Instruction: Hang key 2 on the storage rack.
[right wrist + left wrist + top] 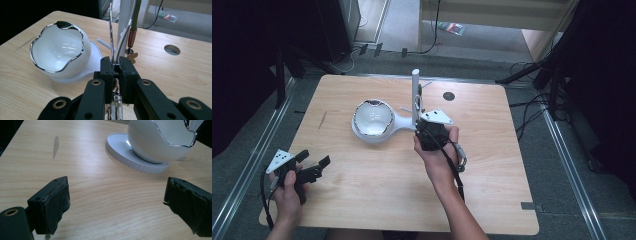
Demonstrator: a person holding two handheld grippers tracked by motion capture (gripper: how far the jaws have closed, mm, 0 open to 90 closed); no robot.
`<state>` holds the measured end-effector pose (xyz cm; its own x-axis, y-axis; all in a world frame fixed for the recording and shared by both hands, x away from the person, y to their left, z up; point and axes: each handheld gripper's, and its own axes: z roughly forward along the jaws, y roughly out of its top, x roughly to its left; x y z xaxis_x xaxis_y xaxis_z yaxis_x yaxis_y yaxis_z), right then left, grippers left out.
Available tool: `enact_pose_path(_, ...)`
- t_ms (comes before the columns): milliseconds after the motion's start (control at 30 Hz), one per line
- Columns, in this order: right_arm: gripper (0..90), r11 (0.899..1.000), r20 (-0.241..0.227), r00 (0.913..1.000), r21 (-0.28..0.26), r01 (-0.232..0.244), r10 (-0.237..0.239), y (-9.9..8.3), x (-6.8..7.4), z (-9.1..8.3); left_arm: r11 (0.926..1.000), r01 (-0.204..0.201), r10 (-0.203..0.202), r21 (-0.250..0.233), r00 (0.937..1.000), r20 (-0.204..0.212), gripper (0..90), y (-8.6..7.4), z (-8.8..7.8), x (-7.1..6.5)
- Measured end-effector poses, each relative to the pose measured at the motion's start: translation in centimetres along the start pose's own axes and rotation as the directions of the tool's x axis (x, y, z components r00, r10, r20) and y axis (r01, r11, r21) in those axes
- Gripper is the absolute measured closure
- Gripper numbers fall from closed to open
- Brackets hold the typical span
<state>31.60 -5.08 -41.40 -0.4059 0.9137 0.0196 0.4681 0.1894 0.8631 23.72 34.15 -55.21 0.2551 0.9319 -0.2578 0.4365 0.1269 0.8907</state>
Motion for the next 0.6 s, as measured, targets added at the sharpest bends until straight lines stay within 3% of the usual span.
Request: enact_pose_path(600, 83.5, 0.999, 0.010, 0.9998, 0.032, -0.020, 0.019, -0.5, -0.4, 1.9, 1.0000, 0.001, -0.001, -0.002, 1.0000, 0.002, 6.9, 0.0, 0.0, 0.0)
